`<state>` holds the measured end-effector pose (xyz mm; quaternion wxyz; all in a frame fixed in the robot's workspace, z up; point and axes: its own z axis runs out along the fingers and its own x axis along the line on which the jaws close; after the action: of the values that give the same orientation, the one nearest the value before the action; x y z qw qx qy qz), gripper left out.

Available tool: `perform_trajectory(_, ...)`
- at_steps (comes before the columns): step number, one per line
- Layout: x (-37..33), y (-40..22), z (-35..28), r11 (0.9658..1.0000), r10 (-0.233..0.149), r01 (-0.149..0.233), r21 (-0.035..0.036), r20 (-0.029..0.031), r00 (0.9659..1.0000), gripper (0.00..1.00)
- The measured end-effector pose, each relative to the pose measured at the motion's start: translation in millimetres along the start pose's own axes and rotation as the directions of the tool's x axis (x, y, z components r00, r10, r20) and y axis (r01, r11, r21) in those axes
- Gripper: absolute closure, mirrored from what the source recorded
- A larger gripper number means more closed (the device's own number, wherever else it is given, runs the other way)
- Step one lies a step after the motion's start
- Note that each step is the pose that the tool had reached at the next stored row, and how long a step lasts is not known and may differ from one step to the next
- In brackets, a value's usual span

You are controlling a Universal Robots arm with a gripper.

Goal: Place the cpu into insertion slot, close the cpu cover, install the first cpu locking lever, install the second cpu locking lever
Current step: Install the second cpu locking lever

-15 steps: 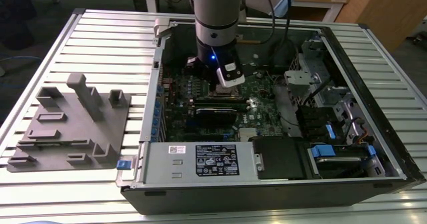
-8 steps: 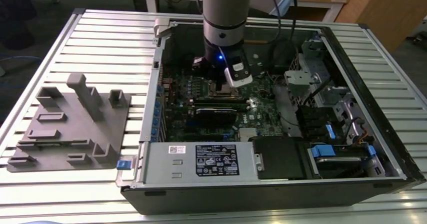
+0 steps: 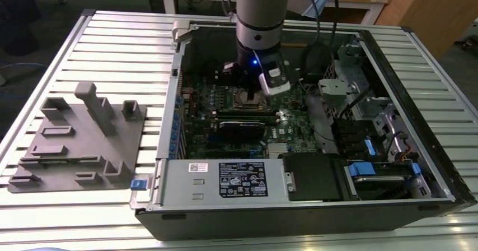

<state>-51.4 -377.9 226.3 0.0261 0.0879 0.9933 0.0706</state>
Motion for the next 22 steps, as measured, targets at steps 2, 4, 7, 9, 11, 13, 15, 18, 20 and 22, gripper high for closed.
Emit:
perform_trajectory(2,0.2,4.4,0.6,1.0,0.0,0.0,0.0045,0.0007,1.0,0.89)
perform_trajectory(4,0.6,8.2,1.2,1.0,-0.001,0.0,0.0083,0.0014,1.0,0.89)
perform_trajectory(7,1.0,11.8,1.7,0.9999,-0.001,0.001,0.0112,0.0018,1.0,0.89)
perform_trajectory(9,1.0,11.8,1.7,0.9999,-0.001,0.001,0.011,0.0018,1.0,0.89)
perform_trajectory(11,1.1,11.9,1.1,0.9999,-0.001,0.001,0.0114,0.0018,1.0,0.89)
perform_trajectory(13,1.0,12.1,-0.3,0.9999,-0.001,0.001,0.0111,0.0019,1.0,0.89)
perform_trajectory(15,1.0,12.2,-0.3,0.9999,-0.001,0.001,0.0108,0.002,1.0,0.89)
perform_trajectory(18,1.5,15.0,0.0,0.9999,-0.001,0.001,0.0112,0.0019,1.0,0.89)
perform_trajectory(20,1.7,16.1,0.2,0.9999,-0.001,0.001,0.0111,0.0019,1.0,0.89)
perform_trajectory(22,1.7,16.1,0.2,0.9999,-0.001,0.001,0.011,0.0019,1.0,0.89)
